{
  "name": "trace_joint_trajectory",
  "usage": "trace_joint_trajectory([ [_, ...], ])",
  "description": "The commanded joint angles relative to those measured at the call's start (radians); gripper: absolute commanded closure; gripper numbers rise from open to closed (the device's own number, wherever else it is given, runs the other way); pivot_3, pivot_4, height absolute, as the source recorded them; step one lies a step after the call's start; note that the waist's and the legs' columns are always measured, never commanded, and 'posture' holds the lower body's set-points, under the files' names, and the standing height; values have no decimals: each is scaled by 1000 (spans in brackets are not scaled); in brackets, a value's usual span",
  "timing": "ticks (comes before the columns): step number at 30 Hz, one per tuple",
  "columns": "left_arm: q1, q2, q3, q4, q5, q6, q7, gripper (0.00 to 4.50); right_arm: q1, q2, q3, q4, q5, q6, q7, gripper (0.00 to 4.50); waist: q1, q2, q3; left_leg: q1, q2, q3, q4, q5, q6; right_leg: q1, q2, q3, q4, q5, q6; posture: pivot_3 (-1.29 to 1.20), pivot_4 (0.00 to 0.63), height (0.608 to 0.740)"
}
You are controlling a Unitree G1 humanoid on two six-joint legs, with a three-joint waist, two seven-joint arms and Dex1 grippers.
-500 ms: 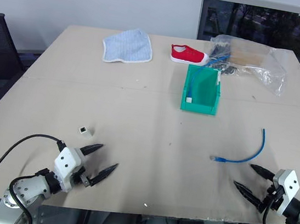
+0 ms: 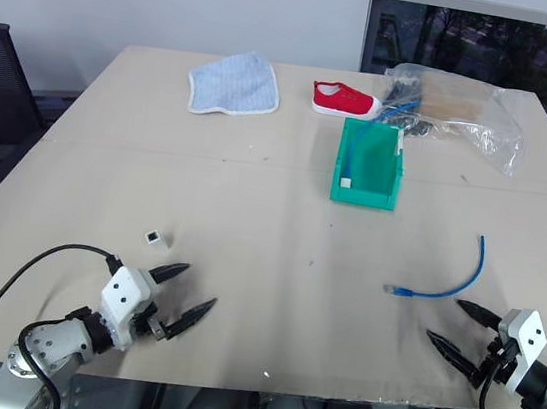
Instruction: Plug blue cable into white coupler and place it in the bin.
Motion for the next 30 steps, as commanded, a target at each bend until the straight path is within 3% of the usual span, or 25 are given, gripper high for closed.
trace_joint_trajectory([
  [1,15,-1,-47,-5,12,48,-16,71,14,-1,-20,-17,3,0,-5,59,1,0,0,0,0,0,0,0,0,0,0,0,0,0,0,0,150,740],
  [7,-39,15,-39,-55,-4,110,-21,71,33,-31,-17,-79,17,40,13,59,4,1,0,-1,0,-1,0,0,0,0,-1,-1,0,0,0,0,150,740],
  [12,-220,73,-60,-210,-86,281,-61,71,-33,-68,20,-173,23,127,3,59,1,-6,8,-4,1,-2,3,0,0,-1,3,-2,1,1,1,0,150,740],
  [16,-367,154,-92,-302,-185,393,-172,71,-119,-95,93,-201,-31,153,-1,59,-3,-9,11,-4,2,-2,4,0,0,-1,5,-2,1,2,3,0,150,740],
  [25,-515,278,-137,-327,-264,473,-346,71,-299,-119,262,-104,-174,132,38,59,0,-11,17,-6,1,-3,3,0,0,-3,10,-2,0,2,5,0,150,740],
  [28,-515,280,-120,-305,-292,477,-369,71,-331,-137,287,-68,-191,117,71,869,0,-11,17,-6,1,-2,3,0,0,-3,10,-1,0,2,5,0,150,740],
  [30,-492,285,-120,-302,-285,464,-379,71,-349,-140,295,-50,-196,106,82,1857,-1,-12,18,-6,1,-2,3,0,0,-3,10,-1,0,2,5,0,150,740],
])
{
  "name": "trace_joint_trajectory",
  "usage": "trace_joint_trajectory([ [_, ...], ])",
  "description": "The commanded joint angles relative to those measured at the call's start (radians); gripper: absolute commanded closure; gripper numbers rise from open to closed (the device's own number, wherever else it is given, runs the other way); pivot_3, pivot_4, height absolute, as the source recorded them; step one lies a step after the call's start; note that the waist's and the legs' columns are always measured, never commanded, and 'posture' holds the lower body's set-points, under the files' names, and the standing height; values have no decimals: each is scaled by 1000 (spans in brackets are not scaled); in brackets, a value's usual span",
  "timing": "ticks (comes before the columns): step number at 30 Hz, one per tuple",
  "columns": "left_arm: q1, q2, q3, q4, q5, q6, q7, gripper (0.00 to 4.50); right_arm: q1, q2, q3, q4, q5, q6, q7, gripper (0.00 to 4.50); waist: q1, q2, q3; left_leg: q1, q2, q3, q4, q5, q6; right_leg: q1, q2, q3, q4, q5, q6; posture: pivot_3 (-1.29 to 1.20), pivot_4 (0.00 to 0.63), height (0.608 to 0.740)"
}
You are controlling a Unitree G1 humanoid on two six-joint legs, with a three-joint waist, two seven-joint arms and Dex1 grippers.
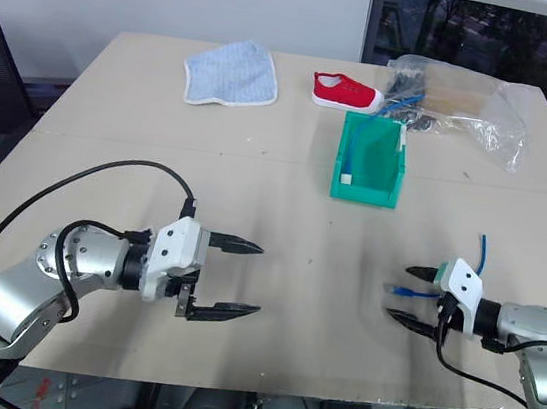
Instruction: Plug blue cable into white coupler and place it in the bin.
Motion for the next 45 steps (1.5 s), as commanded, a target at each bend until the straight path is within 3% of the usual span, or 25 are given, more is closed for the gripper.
trace_joint_trajectory([
  [1,29,11,21,-9,-12,-18,-20,71,-21,-17,9,23,-12,-25,33,2379,0,-1,0,0,0,0,0,0,0,0,0,0,0,0,0,0,150,740],
  [5,39,0,20,-8,-8,-25,-19,71,-51,-18,21,44,-16,-36,51,4330,0,-1,0,0,0,-1,1,0,0,0,0,0,1,0,0,0,150,740],
  [6,41,-2,20,-4,-5,-30,-19,71,-57,-18,24,48,-17,-38,54,4429,0,-1,0,0,0,-1,1,0,0,0,1,0,1,0,0,0,150,740],
  [11,35,-26,24,27,2,-56,-8,71,-147,13,68,73,-34,-36,63,4429,-4,-1,1,1,0,0,2,0,0,0,1,1,2,0,0,0,150,740],
  [22,-167,-15,-22,244,62,-88,-98,71,-559,215,330,268,-151,48,137,4429,-8,-1,2,0,0,-1,2,0,0,-1,3,0,4,3,3,0,150,740],
  [26,-212,-40,-61,285,85,-85,-105,71,-603,254,342,304,-156,53,139,2978,2,-1,2,-2,0,-1,2,0,0,-1,2,-1,3,3,3,0,150,740],
  [28,-235,-54,-88,302,103,-72,-101,71,-588,248,316,275,-135,68,129,1820,3,-1,2,-3,-1,-1,1,0,0,-2,1,-2,2,3,3,0,150,740],
  [29,-249,-65,-104,313,119,-68,-96,71,-568,235,289,244,-113,87,121,1514,3,-1,2,-3,-1,-1,1,0,0,-2,1,-2,2,3,3,0,150,740],
  [32,-312,-120,-168,357,175,-44,-60,71,-455,157,173,95,-35,159,95,12,10,-1,2,-5,-1,-1,2,0,0,-3,1,-3,2,3,4,0,150,740],
  [38,-468,-246,-329,573,364,-75,-5,71,-118,90,-117,-233,159,302,-28,12,15,-1,2,-5,-3,-1,3,0,0,-2,2,-3,4,4,6,0,150,740],
  [45,-584,-366,-389,794,402,-188,-107,71,199,130,-254,-429,208,266,-128,12,-3,-1,3,-3,-1,-1,3,0,0,-2,4,-3,6,4,6,0,150,740],
])
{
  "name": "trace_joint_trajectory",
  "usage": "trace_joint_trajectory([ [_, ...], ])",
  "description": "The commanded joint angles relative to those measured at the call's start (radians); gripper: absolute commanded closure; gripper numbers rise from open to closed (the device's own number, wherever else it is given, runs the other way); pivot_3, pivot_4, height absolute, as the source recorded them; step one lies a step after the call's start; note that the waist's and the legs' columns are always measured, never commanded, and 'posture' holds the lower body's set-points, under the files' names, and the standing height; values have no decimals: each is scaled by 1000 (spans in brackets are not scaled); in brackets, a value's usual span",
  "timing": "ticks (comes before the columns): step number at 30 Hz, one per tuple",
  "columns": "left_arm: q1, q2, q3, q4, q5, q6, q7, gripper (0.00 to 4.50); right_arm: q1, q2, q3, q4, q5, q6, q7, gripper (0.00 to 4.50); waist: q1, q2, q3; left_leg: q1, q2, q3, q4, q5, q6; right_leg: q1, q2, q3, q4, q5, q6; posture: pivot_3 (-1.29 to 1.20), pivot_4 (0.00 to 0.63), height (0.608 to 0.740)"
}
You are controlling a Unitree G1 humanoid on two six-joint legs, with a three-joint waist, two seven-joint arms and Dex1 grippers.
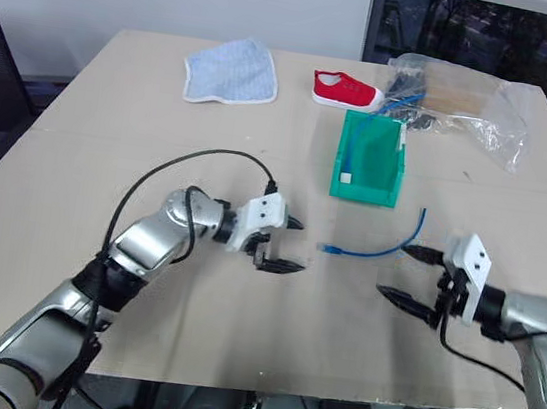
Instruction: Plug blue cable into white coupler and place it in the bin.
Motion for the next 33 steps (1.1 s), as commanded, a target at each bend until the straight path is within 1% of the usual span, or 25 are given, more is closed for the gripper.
trace_joint_trajectory([
  [1,-49,-40,-20,79,30,-66,-49,71,70,22,-63,-104,32,-40,-52,12,-4,0,0,1,0,0,0,0,0,0,0,1,0,0,0,0,150,740],
  [8,-102,-94,-33,203,52,-136,-125,71,108,47,-85,-140,52,-84,-102,12,-2,0,0,1,0,-1,2,0,0,1,0,4,1,0,0,0,150,740],
  [9,-104,-97,-32,213,55,-142,-132,591,113,46,-85,-141,52,-89,-105,0,0,0,0,1,0,-1,2,0,0,1,0,4,1,0,0,0,150,740],
  [10,-106,-100,-31,221,59,-148,-137,915,116,45,-85,-140,54,-94,-107,0,2,0,0,1,0,0,2,0,0,1,0,5,1,0,0,0,150,740],
  [12,-107,-104,-31,236,67,-159,-144,1766,121,43,-86,-137,55,-103,-112,0,3,0,0,1,0,-1,2,0,0,1,0,5,1,0,0,0,150,740],
  [13,-107,-106,-32,240,70,-163,-151,2338,122,42,-87,-136,56,-106,-114,0,3,0,0,1,0,-1,2,0,0,1,0,4,1,0,0,0,150,740],
  [16,-103,-111,-34,242,73,-166,-164,3515,131,42,-86,-134,55,-117,-119,0,3,0,0,1,0,-1,2,0,0,1,0,4,1,0,0,0,150,740],
  [17,-101,-113,-34,240,73,-165,-169,4033,135,43,-84,-135,53,-119,-122,0,3,0,0,1,0,-1,2,0,0,1,0,4,1,0,0,0,150,740],
  [19,-100,-119,-27,240,68,-166,-168,4477,152,45,-72,-143,46,-111,-139,0,4,0,0,1,0,-1,2,0,0,1,0,4,1,0,0,0,150,740],
  [20,-101,-123,-21,242,66,-167,-166,4477,158,45,-66,-147,44,-104,-148,0,4,0,0,1,0,-1,2,0,0,1,0,4,1,0,0,0,150,740],
  [22,-100,-140,3,240,47,-157,-158,4477,180,56,-57,-179,105,-28,-181,0,4,0,0,1,0,-1,2,0,0,1,0,4,1,0,0,0,150,740],
  [24,-98,-167,41,221,3,-108,-152,4477,208,75,-56,-224,229,81,-214,0,4,0,0,1,0,-2,2,0,0,1,0,4,1,0,0,0,150,740],
  [25,-95,-188,72,193,-47,-49,-151,4477,223,90,-54,-240,289,124,-230,0,4,0,0,1,0,-2,2,0,0,1,0,4,1,0,0,0,150,740],
  [28,-89,-231,159,91,-207,163,-159,4477,237,117,-28,-263,400,216,-262,0,2,-1,0,0,1,-4,2,0,0,1,0,3,1,0,0,0,150,740],
  [33,-73,-217,213,-37,-377,401,-190,4477,120,218,-11,-256,607,300,-403,0,-14,0,0,2,1,-4,2,0,0,1,0,4,4,0,0,0,150,740],
])
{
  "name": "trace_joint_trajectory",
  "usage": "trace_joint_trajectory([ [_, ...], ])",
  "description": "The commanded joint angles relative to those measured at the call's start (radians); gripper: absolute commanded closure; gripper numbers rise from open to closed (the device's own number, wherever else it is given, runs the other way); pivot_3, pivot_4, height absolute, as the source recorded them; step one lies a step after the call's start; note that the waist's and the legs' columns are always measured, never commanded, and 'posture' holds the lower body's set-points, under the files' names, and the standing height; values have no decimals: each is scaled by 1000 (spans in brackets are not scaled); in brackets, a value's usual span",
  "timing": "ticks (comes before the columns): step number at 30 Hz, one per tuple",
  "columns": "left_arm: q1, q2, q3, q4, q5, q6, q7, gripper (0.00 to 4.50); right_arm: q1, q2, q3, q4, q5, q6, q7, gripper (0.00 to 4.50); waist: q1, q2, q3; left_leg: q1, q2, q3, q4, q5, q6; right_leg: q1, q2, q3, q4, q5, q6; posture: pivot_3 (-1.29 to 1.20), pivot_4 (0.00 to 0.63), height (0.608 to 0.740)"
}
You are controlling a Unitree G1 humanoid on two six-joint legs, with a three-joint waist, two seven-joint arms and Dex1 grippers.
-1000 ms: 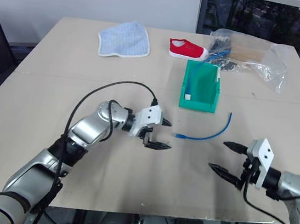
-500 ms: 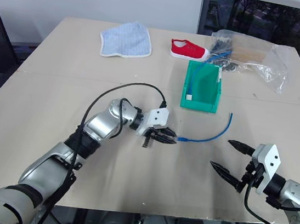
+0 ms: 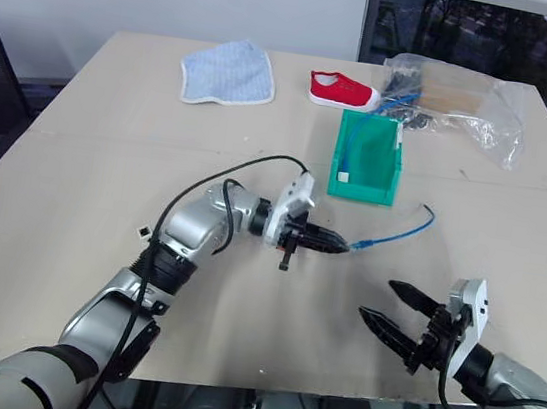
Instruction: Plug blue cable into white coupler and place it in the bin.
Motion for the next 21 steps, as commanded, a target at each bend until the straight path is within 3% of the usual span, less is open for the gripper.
trace_joint_trajectory([
  [1,5,5,41,-86,-111,124,-14,4477,-66,35,-2,-30,143,37,-82,0,-2,0,0,0,0,0,0,0,0,0,0,0,1,0,0,0,150,740],
  [10,2,21,49,-123,-186,215,-8,4477,-174,44,7,-20,303,87,-152,0,-4,0,0,0,-1,-2,0,0,0,0,0,-1,2,0,0,0,150,740],
  [14,4,23,48,-122,-192,218,-4,4500,-177,27,14,-23,313,92,-145,1513,-4,0,0,0,-1,-2,0,0,0,0,0,-1,2,0,0,0,150,740],
  [17,10,28,40,-121,-193,215,-6,4500,-177,28,16,-21,325,88,-148,3094,-5,0,0,0,-1,-2,0,0,0,0,0,-1,2,0,0,0,150,740],
  [20,19,32,30,-123,-194,215,-11,4500,-172,15,26,-26,329,94,-130,4284,-6,0,0,0,-1,-2,0,0,0,0,0,-1,2,0,0,0,150,740],
  [21,23,33,26,-125,-195,216,-13,4500,-171,15,25,-26,336,95,-130,4402,-6,0,0,0,-1,-2,0,0,0,0,0,-1,2,0,0,0,150,740],
])
